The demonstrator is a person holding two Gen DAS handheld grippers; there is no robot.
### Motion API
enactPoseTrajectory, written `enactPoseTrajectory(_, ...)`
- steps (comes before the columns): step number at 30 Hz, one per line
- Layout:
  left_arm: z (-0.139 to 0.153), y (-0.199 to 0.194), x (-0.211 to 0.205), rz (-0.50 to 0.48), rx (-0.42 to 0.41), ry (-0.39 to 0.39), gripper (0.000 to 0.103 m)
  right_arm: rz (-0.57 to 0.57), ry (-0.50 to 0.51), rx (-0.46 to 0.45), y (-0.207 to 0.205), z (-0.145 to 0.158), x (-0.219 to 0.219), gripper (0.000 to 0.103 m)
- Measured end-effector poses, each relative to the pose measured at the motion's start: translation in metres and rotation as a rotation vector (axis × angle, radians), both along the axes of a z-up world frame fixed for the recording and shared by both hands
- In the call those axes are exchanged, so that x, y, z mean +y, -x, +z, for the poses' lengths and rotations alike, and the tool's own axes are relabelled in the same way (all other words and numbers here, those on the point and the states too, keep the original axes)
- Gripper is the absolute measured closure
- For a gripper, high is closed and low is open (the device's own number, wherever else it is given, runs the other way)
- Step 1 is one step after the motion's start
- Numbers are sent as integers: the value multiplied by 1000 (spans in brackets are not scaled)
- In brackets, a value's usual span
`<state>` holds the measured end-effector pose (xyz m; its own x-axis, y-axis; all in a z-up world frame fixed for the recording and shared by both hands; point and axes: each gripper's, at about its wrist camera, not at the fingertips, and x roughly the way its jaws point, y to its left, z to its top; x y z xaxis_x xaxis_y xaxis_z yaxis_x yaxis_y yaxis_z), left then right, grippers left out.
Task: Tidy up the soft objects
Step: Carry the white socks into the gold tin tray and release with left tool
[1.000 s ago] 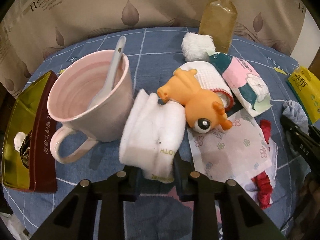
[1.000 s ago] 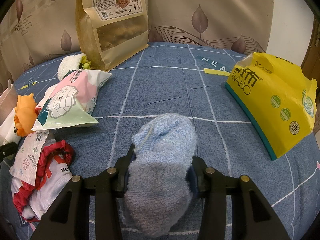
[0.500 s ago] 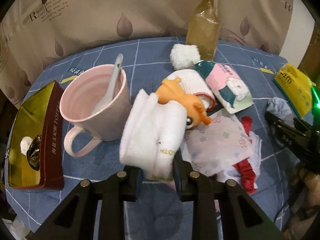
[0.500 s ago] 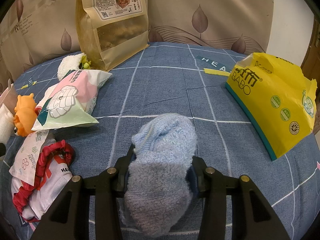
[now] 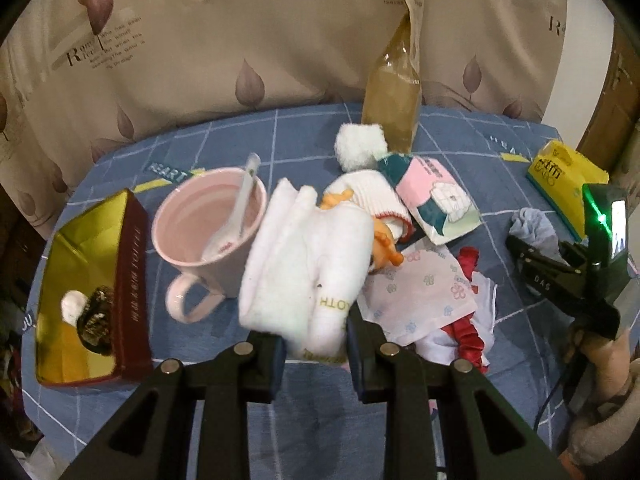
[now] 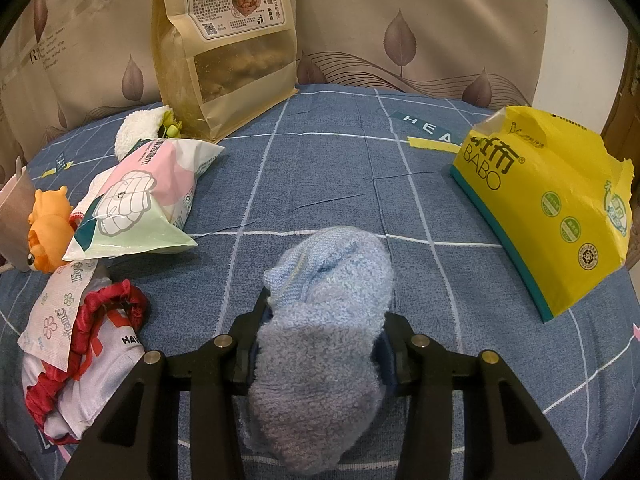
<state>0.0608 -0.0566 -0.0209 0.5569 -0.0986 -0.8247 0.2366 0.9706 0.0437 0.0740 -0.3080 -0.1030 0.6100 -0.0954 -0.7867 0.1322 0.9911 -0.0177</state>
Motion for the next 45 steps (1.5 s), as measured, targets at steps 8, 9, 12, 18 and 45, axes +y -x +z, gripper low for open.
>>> enactPoseTrajectory(8, 27, -7, 47, 84, -62, -21, 77, 1, 0, -1, 0, 0, -1, 60)
enactPoseTrajectory(9, 30, -10, 56, 106, -72, -33, 77, 1, 0, -1, 0, 0, 0, 60)
enactPoseTrajectory(12, 35, -16, 83, 164, -86, -57, 77, 1, 1, -1, 0, 0, -1, 60)
enactPoseTrajectory(18, 34, -33, 152, 301, -84, -95, 77, 1, 4, 0, 0, 0, 1, 59)
enactPoseTrajectory(45, -44, -118, 282, 482, 107, -113, 71, -4, 26, 0, 0, -1, -2, 57)
